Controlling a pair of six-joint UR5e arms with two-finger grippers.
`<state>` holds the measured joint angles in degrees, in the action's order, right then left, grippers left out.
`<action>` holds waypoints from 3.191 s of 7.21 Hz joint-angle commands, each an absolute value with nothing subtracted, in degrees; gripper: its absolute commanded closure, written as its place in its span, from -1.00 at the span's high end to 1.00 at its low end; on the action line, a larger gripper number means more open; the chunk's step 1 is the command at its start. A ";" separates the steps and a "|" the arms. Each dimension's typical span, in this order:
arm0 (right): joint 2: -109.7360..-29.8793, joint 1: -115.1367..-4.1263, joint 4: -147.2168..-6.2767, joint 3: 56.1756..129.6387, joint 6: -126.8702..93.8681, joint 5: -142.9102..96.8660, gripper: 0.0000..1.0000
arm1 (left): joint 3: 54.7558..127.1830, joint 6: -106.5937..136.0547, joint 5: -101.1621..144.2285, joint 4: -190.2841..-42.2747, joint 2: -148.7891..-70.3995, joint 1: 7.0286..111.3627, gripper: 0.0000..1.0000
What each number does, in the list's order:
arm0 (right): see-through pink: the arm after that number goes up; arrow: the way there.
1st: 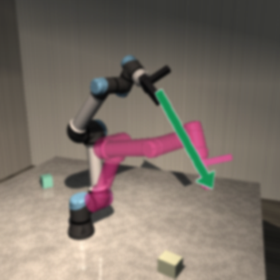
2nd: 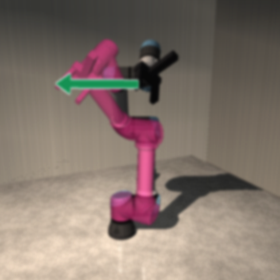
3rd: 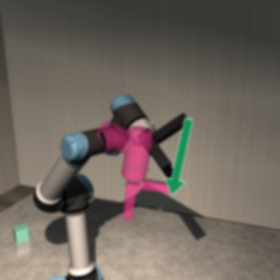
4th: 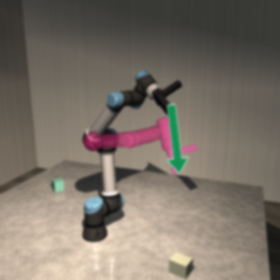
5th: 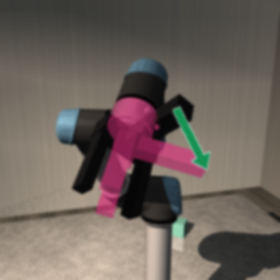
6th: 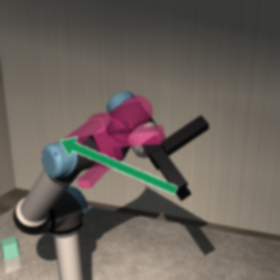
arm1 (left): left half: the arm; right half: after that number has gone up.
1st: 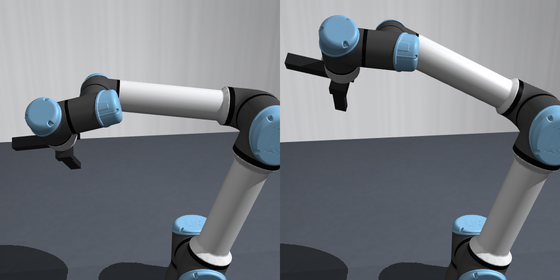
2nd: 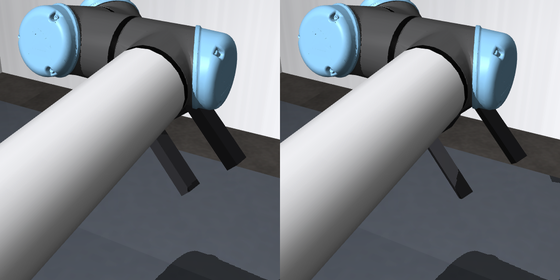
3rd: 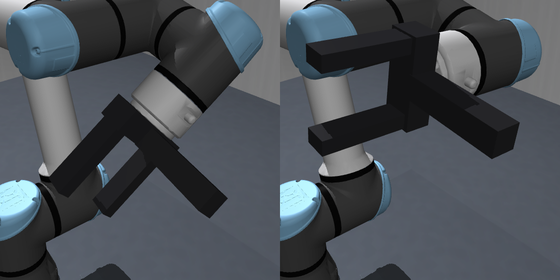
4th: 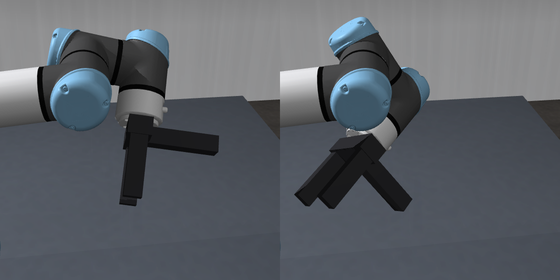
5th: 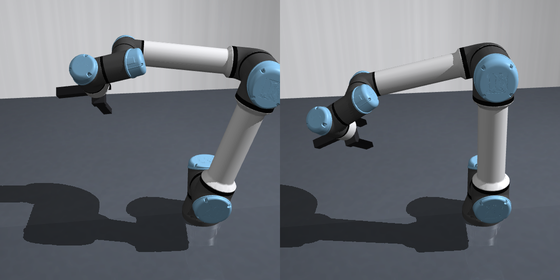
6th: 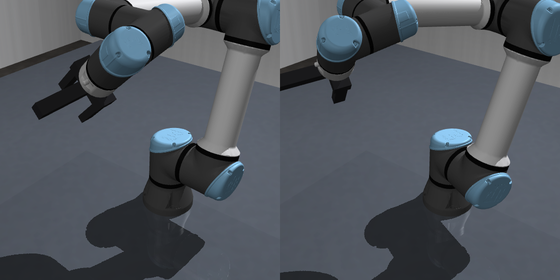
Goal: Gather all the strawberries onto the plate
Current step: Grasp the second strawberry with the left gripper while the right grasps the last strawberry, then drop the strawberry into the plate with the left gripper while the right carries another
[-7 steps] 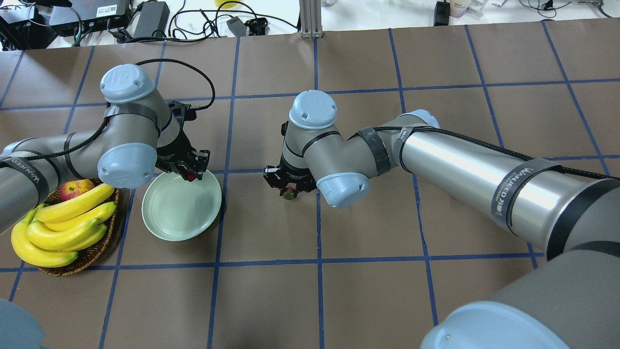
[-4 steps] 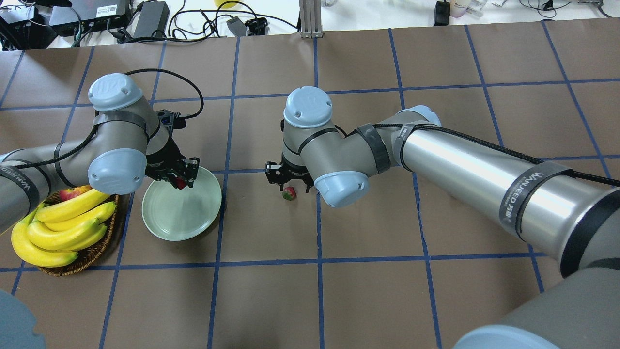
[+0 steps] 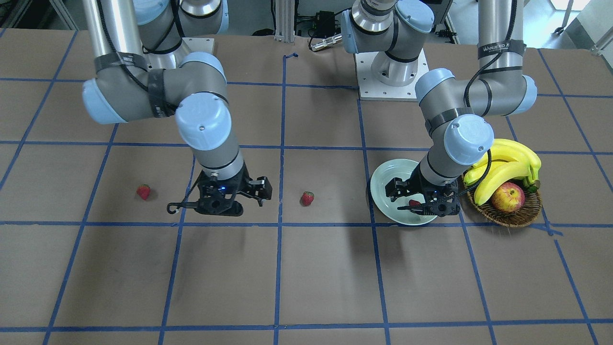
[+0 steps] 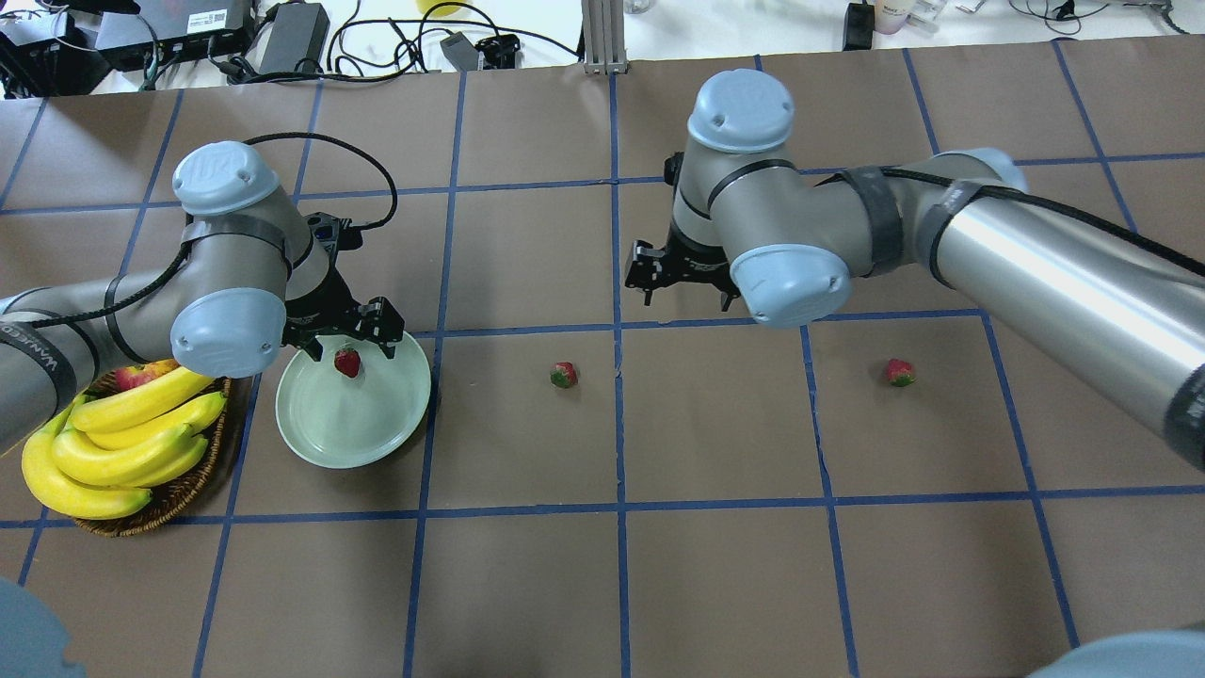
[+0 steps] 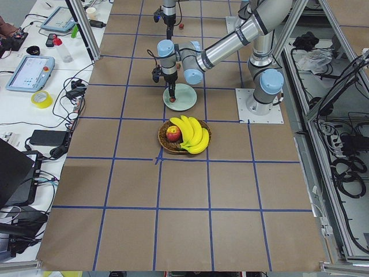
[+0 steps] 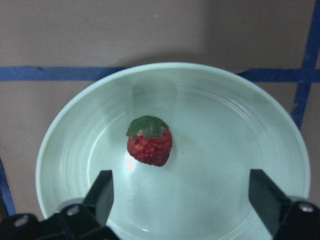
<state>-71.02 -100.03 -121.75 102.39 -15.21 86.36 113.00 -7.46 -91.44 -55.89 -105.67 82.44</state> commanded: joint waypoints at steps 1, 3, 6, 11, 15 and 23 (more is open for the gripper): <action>-74.08 -91.01 -120.76 105.20 -4.62 90.96 1.00 | 108.65 -3.63 -91.23 -56.25 -106.26 90.56 1.00; -74.35 -83.80 -121.72 107.73 6.28 90.88 1.00 | 107.93 1.89 -86.17 -54.94 -107.84 95.96 1.00; -75.59 -80.96 -124.34 113.17 11.05 90.97 0.89 | 108.45 13.07 -80.51 -52.49 -111.16 101.41 0.95; -73.83 -77.26 -139.31 123.40 17.22 90.35 -0.40 | 108.28 16.00 -79.63 -49.67 -115.40 104.85 0.14; -74.44 -77.26 -136.16 122.79 17.23 91.05 -1.00 | 108.63 14.60 -81.30 -49.66 -114.52 105.21 -0.79; -65.68 -101.91 -126.63 102.77 -21.75 79.63 -1.00 | 114.56 -9.28 -96.86 -61.54 -104.24 82.47 -1.00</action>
